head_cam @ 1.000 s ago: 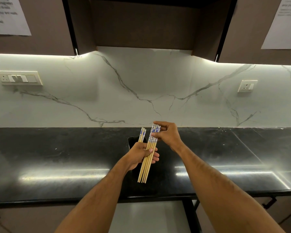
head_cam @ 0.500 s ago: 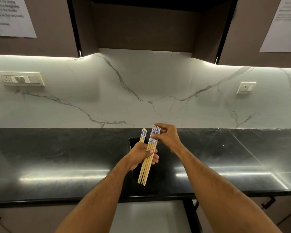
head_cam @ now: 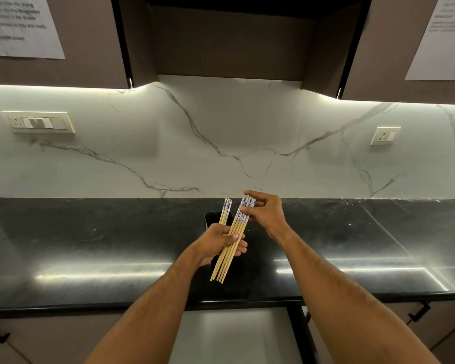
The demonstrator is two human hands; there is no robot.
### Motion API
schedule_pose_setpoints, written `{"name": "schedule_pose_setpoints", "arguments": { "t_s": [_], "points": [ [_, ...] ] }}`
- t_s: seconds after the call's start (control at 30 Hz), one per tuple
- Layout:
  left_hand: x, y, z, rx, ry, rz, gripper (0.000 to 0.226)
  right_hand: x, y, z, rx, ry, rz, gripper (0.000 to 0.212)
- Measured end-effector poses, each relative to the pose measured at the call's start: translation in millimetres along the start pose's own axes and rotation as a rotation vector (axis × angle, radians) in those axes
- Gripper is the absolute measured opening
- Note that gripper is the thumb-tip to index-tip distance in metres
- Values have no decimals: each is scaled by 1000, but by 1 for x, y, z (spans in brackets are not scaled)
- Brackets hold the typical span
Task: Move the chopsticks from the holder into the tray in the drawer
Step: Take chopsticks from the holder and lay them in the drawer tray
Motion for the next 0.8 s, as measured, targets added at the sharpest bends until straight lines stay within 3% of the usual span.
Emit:
{"name": "schedule_pose_setpoints", "arguments": {
  "t_s": [0.8],
  "points": [
    [-55,-1,-27,151,14,5,21,-63,23,-30,66,-70,-23,50]
  ]
}}
Point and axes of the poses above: each hand's wrist, its own x-axis towards the middle knuckle, its own z-axis out of the back of the hand, y = z × x, the point moved 5 cm from there along x, towards the middle knuckle, and after that the axes turned 15 degrees about y, right-handed, at the moved point
